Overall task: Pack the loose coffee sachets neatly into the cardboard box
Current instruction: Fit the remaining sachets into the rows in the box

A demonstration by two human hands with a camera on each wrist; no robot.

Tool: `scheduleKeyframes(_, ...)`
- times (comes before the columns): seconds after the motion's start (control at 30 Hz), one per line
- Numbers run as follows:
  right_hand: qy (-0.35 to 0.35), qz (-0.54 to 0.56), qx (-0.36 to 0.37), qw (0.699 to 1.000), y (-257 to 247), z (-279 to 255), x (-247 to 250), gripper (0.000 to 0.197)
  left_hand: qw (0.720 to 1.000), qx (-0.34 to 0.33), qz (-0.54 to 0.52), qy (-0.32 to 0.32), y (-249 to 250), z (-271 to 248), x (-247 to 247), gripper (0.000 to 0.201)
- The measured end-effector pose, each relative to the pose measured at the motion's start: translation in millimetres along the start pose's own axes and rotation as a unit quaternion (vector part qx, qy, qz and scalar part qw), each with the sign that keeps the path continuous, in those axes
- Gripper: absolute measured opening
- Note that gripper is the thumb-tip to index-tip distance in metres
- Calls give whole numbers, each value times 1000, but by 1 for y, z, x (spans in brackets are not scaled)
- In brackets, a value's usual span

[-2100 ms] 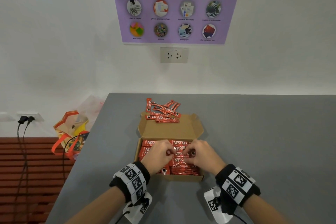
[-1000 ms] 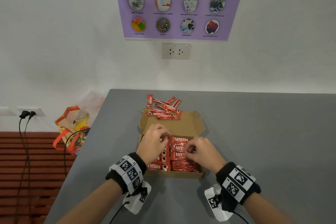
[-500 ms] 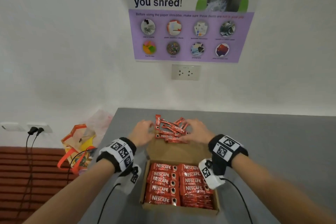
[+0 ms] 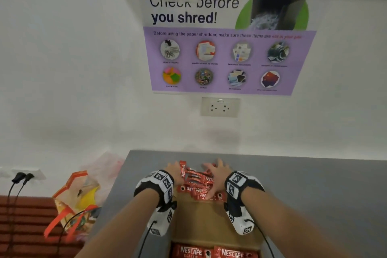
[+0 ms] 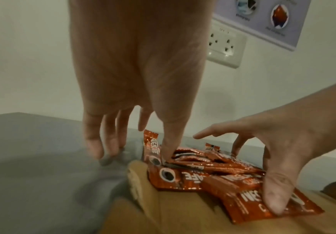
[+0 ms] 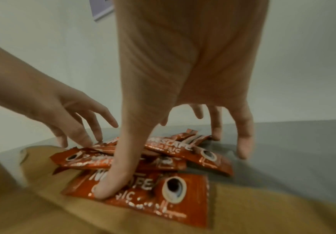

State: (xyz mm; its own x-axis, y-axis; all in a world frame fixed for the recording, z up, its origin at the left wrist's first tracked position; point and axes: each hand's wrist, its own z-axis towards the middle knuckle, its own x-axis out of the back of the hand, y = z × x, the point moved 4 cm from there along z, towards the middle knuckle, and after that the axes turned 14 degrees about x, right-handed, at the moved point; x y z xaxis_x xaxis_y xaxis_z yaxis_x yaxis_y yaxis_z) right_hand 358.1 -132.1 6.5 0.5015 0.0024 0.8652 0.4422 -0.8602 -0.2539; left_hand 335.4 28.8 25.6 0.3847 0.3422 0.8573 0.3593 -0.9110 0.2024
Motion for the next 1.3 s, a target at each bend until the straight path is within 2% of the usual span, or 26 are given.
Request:
scheduleKeyframes(0.1,-17,-28,18,999,1,9,7,108,999,29,5,20,6,13,1,58)
scheduleKeyframes(0.17,-29,-39,39,998,-2,15,8,102,1000,19,7,16,13,15,0,53)
scheduleKeyframes(0.27,-9,-24,64,998,-10,21,10,91,1000,4,26,10,20,21,-5,42)
scheduleKeyframes(0.5,14,-36,63,997,-14,31,3,74,998,-18,62,-4,23,21,-9,33)
scheduleKeyframes(0.6,11,-33,71,997,-15,33,1,66,997,-37,46,-49,27,15,-6,34)
scheduleKeyframes(0.77,17,-20,80,996,-17,36,2,46,979,-39,-45,-194,28,9,-2,52)
scheduleKeyframes(0.8,20,-20,79,997,-17,36,2,44,976,-40,-49,-208,28,10,-4,55)
scheduleKeyframes(0.93,59,-12,64,996,-15,42,-3,41,987,-46,11,-154,33,17,-11,78)
scheduleKeyframes(1.17,88,9,69,994,-14,46,-9,47,989,-49,19,-137,38,24,-16,86)
scheduleKeyframes(1.23,90,23,73,993,-14,46,-9,46,993,-49,33,-107,39,25,-17,80)
scheduleKeyframes(1.3,96,44,80,991,-13,45,-10,43,996,-51,37,-62,39,25,-16,66)
